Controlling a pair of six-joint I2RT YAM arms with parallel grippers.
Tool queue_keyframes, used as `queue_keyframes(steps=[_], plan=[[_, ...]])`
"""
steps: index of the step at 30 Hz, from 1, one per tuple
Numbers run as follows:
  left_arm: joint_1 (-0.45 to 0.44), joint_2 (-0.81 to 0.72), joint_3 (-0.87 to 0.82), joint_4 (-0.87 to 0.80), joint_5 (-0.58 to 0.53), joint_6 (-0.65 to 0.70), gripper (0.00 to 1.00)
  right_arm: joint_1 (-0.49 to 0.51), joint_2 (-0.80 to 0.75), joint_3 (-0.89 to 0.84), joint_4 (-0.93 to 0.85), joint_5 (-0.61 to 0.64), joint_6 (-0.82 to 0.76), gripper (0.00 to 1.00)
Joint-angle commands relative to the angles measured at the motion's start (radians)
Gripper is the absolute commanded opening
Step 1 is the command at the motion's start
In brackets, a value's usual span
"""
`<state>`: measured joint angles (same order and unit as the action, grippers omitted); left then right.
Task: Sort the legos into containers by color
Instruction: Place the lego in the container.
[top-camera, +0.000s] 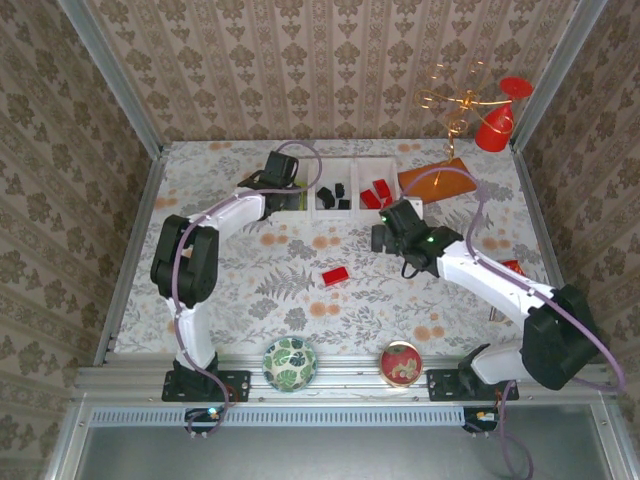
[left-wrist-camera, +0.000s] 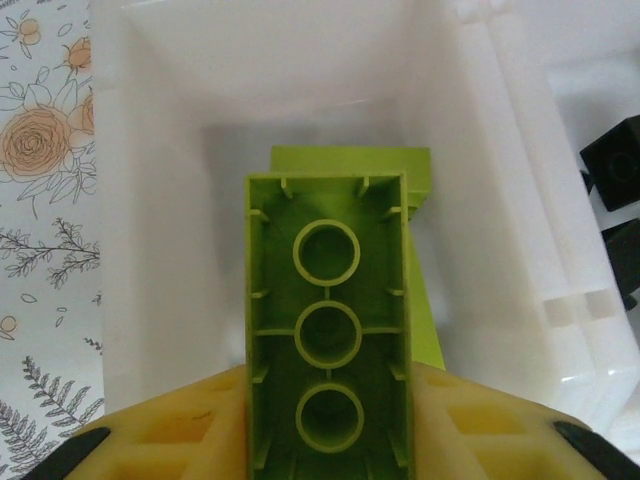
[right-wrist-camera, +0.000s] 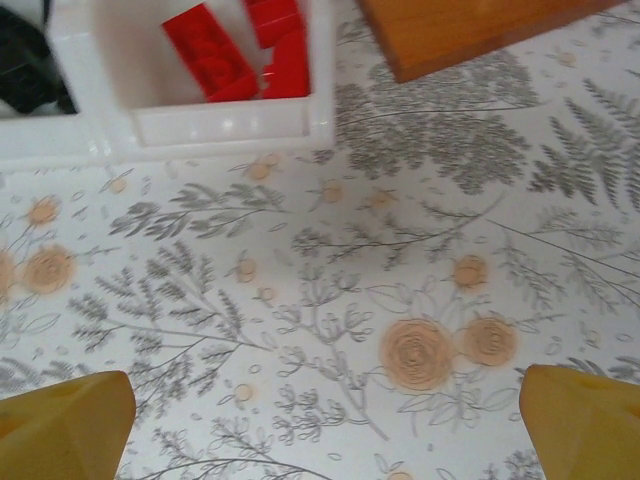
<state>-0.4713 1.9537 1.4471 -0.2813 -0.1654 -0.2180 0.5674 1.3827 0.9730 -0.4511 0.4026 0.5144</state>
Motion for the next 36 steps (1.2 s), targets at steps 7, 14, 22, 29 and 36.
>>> queue_keyframes(steps=[7, 14, 22, 29, 36], plan=[[0.01, 0.009, 0.028, -0.017, -0.031, -0.042, 0.5, 0.092, 0.122, 0.099, -0.012, -0.043, -0.066, 1.0], [0.01, -0.063, -0.005, -0.006, -0.017, -0.054, 0.54, 0.133, 0.175, 0.139, -0.034, -0.124, -0.098, 1.0], [0.004, -0.228, -0.134, 0.046, 0.012, -0.092, 0.69, 0.172, 0.273, 0.191, -0.062, -0.3, -0.145, 1.0], [0.006, -0.388, -0.279, 0.086, -0.022, -0.129, 0.96, 0.18, 0.364, 0.25, -0.066, -0.362, -0.169, 0.99], [0.01, -0.532, -0.424, 0.125, -0.087, -0.174, 1.0, 0.181, 0.463, 0.328, -0.056, -0.422, -0.188, 0.98]])
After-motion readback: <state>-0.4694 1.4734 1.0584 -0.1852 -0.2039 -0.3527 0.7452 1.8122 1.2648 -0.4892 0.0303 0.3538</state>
